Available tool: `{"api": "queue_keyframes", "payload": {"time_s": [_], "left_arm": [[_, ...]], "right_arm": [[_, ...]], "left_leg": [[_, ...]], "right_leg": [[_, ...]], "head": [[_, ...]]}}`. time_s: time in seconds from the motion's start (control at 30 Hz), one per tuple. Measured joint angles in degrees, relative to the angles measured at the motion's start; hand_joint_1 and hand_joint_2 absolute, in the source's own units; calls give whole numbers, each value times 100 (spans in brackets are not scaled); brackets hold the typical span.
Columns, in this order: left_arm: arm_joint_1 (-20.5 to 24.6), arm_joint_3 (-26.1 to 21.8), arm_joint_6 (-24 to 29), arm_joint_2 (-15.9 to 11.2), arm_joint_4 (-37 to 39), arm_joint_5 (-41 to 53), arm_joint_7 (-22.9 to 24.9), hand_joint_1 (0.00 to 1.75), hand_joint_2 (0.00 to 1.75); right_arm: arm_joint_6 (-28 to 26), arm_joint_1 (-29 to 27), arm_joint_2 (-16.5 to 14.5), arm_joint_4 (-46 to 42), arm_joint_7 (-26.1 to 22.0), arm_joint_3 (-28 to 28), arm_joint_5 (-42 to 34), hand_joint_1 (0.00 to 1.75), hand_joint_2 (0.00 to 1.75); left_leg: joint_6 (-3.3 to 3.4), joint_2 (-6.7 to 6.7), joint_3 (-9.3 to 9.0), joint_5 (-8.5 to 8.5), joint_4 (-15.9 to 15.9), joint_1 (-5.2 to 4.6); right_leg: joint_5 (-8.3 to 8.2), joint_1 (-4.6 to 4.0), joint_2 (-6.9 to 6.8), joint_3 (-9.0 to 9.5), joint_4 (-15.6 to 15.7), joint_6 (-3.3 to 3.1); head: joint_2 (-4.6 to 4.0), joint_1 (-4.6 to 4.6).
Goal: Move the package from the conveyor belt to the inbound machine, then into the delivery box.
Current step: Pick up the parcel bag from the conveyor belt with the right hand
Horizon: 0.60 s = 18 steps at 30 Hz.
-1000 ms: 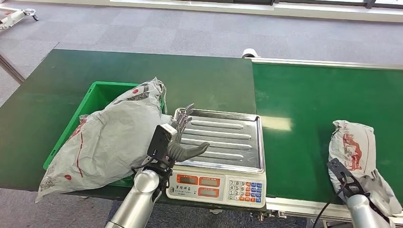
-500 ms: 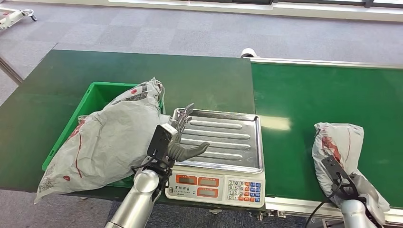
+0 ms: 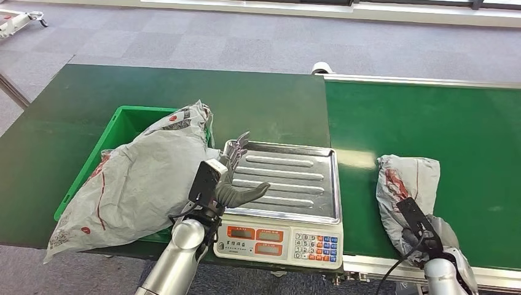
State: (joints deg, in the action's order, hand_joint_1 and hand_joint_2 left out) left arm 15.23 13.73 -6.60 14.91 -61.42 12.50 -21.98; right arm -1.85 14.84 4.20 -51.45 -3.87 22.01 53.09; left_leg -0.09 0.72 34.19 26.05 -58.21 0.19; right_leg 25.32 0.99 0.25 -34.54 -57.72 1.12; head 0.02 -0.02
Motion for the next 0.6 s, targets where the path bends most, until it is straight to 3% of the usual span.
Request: {"api": "queue_keyframes", "payload": {"time_s": [0.17, 0.3, 0.47, 0.6], "left_arm": [[-1, -1, 40, 0, 2, -37, -108, 0, 175], [0, -1, 49, 0, 5, -48, -168, 0, 175], [31, -1, 67, 7, 79, -107, -375, 0, 175], [174, -3, 428, 47, 183, -338, -777, 0, 175]], "right_arm": [[-811, -54, -100, -392, -895, -51, -668, 175, 175], [-1162, -114, -172, -773, -1319, -68, -1070, 175, 175], [-1742, -312, -357, -1481, -2624, -68, -2379, 175, 175], [-1910, -435, -524, -2203, -3220, -83, -3156, 175, 175]], "left_leg": [[0, 2, 6, 0, 0, -1], [0, 3, 8, 0, 0, -1], [0, 3, 11, 0, 0, -1], [0, 1, 12, 0, 0, -1]], "right_leg": [[0, 1, -1, -6, 0, 0], [1, 1, -1, -8, 0, 1], [2, 1, 0, -15, 0, 1], [1, 1, 0, -16, -1, 1]], "head": [[0, -1], [0, 0], [0, -2], [0, -1]]}}
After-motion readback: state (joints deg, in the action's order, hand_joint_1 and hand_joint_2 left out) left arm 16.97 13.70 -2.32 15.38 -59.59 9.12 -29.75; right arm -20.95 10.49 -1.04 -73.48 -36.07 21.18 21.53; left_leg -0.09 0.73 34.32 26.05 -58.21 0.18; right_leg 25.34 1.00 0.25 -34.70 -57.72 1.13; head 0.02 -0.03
